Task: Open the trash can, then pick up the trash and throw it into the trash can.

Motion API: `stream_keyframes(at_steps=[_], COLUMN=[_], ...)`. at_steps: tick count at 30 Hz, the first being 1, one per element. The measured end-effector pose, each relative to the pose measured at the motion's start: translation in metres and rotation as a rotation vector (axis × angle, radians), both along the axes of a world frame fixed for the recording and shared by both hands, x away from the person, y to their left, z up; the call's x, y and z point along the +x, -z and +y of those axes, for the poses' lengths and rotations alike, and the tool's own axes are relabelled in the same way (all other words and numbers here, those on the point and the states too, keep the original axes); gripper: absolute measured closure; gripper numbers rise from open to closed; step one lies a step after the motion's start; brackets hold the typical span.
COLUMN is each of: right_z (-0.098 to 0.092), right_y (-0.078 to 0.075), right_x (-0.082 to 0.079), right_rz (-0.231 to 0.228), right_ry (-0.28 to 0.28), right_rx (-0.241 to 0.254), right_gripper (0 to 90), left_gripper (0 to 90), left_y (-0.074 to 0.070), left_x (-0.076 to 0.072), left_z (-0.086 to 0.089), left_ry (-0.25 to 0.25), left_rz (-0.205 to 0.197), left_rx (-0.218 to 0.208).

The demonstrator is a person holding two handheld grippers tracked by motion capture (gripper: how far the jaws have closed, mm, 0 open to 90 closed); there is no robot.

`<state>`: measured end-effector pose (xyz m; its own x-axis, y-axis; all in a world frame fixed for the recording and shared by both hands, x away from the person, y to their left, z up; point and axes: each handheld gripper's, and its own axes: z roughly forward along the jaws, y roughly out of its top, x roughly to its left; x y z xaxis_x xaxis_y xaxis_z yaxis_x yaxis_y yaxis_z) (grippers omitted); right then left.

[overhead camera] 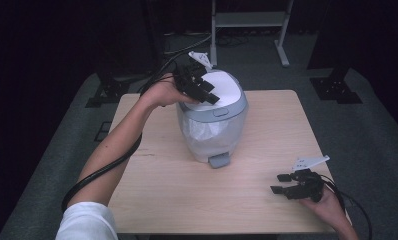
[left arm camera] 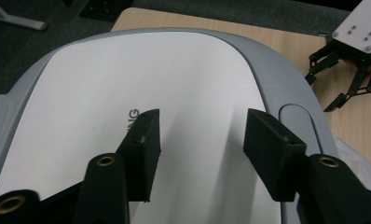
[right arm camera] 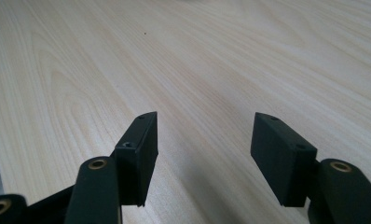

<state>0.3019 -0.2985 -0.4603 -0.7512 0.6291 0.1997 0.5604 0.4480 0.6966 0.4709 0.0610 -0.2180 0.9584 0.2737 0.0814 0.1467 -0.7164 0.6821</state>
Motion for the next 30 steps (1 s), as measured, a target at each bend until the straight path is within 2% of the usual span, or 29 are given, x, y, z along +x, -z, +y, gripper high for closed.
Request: stream_keyframes(at_steps=[2,11,20,23,30], right_z=[0.000,0.000,0.003,0.004,0.007], right_y=[0.000,-0.004,-0.005,-0.005,-0.004], right_x=[0.000,0.002,0.005,0.006,0.007], right_rz=[0.000,-0.018,-0.017,-0.016,-0.012], right_ry=[0.001,0.006,0.003,0.004,-0.001], right_rx=[0.003,0.001,0.002,0.002,-0.001], right_gripper=[40.3,40.3,40.2,40.1,40.1], left_gripper=[38.5,35.9,30.5,30.5,29.3], left_y=[-0.001,-0.010,-0.015,-0.017,-0.018], left_x=[0.000,-0.004,-0.013,-0.016,-0.024], left_z=[0.000,0.010,0.043,0.055,0.073], left_ry=[-0.001,-0.010,-0.056,-0.079,-0.099], left_rz=[-0.007,-0.023,-0.027,-0.022,-0.026], left_rx=[0.017,0.031,0.000,-0.027,-0.032])
